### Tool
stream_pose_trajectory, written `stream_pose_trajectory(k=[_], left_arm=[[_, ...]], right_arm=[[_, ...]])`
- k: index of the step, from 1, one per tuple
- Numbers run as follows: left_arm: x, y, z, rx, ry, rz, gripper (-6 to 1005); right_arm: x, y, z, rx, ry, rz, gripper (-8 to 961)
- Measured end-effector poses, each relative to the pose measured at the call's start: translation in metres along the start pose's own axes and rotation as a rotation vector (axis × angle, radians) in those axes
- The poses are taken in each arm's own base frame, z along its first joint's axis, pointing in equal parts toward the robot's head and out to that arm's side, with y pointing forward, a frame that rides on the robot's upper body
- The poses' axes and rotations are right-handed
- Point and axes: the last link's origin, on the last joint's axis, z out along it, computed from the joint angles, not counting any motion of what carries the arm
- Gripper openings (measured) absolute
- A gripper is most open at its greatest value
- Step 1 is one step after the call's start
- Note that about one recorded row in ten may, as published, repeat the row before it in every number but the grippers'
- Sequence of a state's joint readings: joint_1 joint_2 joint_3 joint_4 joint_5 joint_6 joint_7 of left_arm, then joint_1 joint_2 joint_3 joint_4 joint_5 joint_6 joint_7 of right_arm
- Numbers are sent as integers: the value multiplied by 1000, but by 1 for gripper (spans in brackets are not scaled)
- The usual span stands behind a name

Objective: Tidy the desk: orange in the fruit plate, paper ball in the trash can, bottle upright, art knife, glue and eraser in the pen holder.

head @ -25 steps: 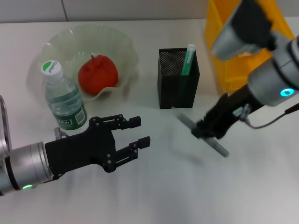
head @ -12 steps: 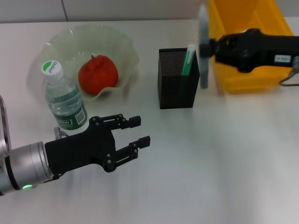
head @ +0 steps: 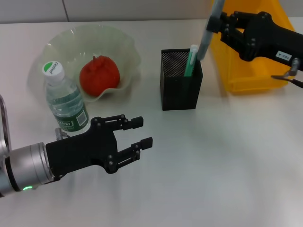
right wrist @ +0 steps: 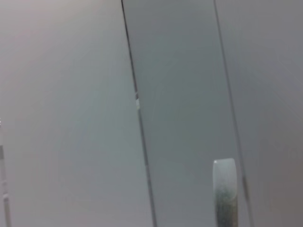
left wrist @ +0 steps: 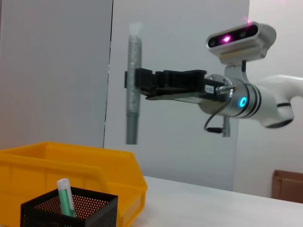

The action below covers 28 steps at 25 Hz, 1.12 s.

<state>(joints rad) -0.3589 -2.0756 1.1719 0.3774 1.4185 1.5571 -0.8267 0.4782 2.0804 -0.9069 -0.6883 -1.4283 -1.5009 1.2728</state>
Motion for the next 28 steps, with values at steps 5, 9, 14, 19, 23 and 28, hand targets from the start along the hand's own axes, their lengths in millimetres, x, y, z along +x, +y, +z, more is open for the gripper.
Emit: stream_pose_trajectory(k=[5,9,14,19,23,28], left_arm=[[0,0,0,-1,2,8,483],[0,1,0,-2,6,10,483],[0,2,0,-1,11,23,483],[3,2,0,7,32,27,483],[4,2,-1,9,43,28,482],[4,2,-1,8,47,27,484]], right_arm=[[16,-9,12,69,21,-53,147],[28,-10,19,87,44,-105,147],[33,-4,29,47,61,-109,147],[40,-8,32,75,93,-94,151],[43,-8,33,79,110,-87,169],[45,-7,34,76,116,-84,412]])
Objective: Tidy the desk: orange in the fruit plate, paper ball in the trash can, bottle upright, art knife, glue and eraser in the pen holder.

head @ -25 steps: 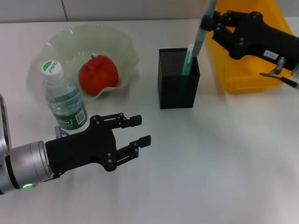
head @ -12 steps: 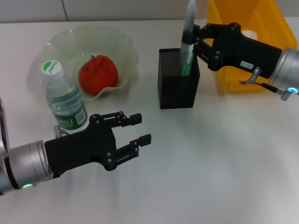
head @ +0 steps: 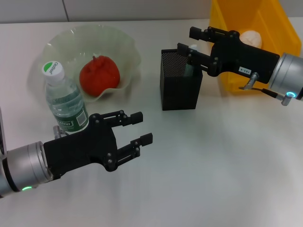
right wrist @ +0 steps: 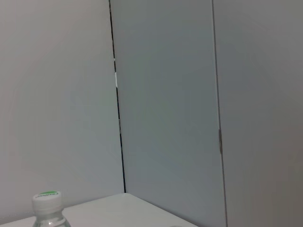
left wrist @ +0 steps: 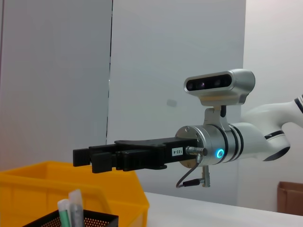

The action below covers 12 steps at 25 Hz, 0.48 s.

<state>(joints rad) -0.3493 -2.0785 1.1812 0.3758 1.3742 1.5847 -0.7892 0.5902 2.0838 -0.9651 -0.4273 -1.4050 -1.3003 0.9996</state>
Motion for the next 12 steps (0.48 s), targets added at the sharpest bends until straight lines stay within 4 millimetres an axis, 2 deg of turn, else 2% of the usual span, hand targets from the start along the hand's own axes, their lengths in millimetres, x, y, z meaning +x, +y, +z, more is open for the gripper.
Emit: stream_pose_trajectory(k=[3,12], left_arm=[[0,0,0,-1,0,-13,486],[3,-2,-2,0,16,-42,513]], right_arm=[[1,0,-1,4,-3,1,567],[0,3,-14,-3,-32,1,573]])
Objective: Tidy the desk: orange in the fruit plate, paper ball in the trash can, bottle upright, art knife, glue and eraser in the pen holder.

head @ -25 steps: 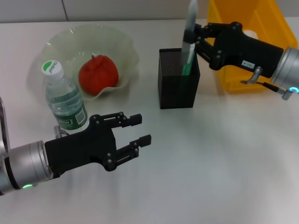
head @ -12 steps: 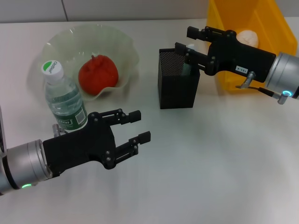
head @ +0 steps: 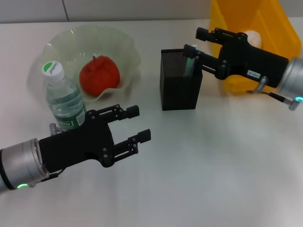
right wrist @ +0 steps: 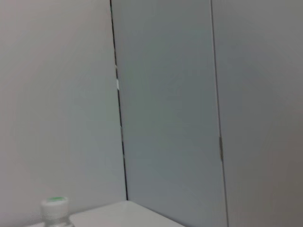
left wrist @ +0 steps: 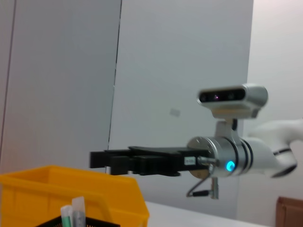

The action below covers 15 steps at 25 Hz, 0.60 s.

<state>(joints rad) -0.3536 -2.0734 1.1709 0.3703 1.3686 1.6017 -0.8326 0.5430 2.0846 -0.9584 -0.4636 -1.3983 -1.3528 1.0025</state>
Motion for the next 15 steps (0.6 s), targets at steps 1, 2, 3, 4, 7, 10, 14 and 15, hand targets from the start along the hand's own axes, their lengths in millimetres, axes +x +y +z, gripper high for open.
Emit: stream_pose_trajectory(k=[1,2,3,4,7,10,14,15], left_arm=[[3,0,-2,3,19,-11,520],[3,0,-2,3,21,-14,528],[4,0,-3,2,25,-17,535],[4,0,-3,2,25,-17,543],[4,1,-2,-12,23,-12,607],[4,2,-2,-17,23,-10,693],[4,5,-4,-29,33,-13,784],[4,5,-4,-29,33,-13,801]], right_arm=[[0,1,-2,-3,-7,0,574],[-1,2,-6,-5,-15,0,575],[-1,2,-8,-7,-16,-4,575],[-1,4,-12,-11,-16,-8,576],[1,6,-17,-16,-14,0,578],[5,12,-26,-29,-23,20,582],[13,36,-41,-129,-31,47,586],[13,36,-41,-129,-31,47,586]])
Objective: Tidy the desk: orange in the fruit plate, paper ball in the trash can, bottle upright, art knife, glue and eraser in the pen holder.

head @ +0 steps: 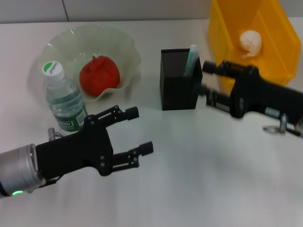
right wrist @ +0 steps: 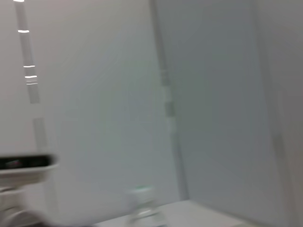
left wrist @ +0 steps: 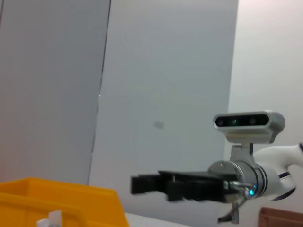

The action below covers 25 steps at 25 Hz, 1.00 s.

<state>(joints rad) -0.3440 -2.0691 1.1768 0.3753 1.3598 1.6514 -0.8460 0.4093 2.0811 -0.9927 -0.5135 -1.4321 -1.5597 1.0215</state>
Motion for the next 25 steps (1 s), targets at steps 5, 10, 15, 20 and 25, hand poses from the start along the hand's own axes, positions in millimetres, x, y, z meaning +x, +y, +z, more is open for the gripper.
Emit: stream_pose_trajectory(k=[5,10,15,20,25], left_arm=[[1,7,-6,-31,15,-7,814],[-2,11,-24,-58,-34,-40,813],[-6,17,-45,-29,-52,-52,813],[-8,20,-53,-13,-60,-56,813],[-10,22,-57,-2,-65,-63,813]], right_arm=[[9,22,-5,-137,51,18,587],[18,34,-3,-212,103,34,587],[21,42,9,-281,130,35,587],[20,44,26,-335,142,61,586],[22,44,36,-356,168,53,586]])
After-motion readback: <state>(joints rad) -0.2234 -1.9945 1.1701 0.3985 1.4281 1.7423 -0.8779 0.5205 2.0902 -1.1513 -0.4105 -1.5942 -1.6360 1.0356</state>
